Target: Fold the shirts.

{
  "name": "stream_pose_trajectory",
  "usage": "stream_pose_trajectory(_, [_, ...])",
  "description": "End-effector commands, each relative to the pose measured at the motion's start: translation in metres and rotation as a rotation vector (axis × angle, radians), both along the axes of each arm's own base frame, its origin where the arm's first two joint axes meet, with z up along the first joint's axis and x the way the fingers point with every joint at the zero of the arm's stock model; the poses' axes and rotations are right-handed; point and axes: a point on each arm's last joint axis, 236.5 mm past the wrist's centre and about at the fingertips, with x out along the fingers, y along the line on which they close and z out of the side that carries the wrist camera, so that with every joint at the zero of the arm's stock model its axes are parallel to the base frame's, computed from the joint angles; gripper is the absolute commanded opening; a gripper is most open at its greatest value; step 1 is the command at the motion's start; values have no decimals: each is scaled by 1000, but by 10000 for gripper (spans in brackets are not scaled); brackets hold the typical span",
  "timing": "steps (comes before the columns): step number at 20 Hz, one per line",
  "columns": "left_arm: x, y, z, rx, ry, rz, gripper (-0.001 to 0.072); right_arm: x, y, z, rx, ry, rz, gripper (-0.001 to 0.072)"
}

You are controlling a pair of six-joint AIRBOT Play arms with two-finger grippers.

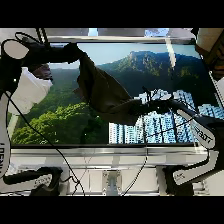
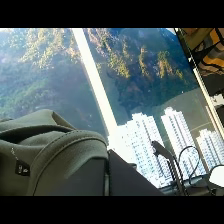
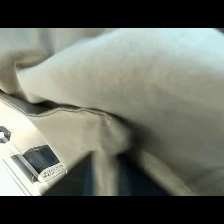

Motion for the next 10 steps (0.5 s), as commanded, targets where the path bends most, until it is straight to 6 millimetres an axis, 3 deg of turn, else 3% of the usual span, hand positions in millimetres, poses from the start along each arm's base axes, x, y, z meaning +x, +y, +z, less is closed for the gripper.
stream_pose_trajectory(1, [0,0,1,0,-2,-1,13,1,1,1,3,-7,0,22])
stream_pose_trajectory(5, [0,0,1,0,-4,1,13,10,0,6,-1,-37,0,21])
stream_pose_trajectory(8, [7,3,7,-1,-44,21,14,41,-9,37,-75,-178,48,19])
stream_pose_trajectory(10, [13,5,13,-8,-75,41,14,66,-23,72,-163,-281,58,18])
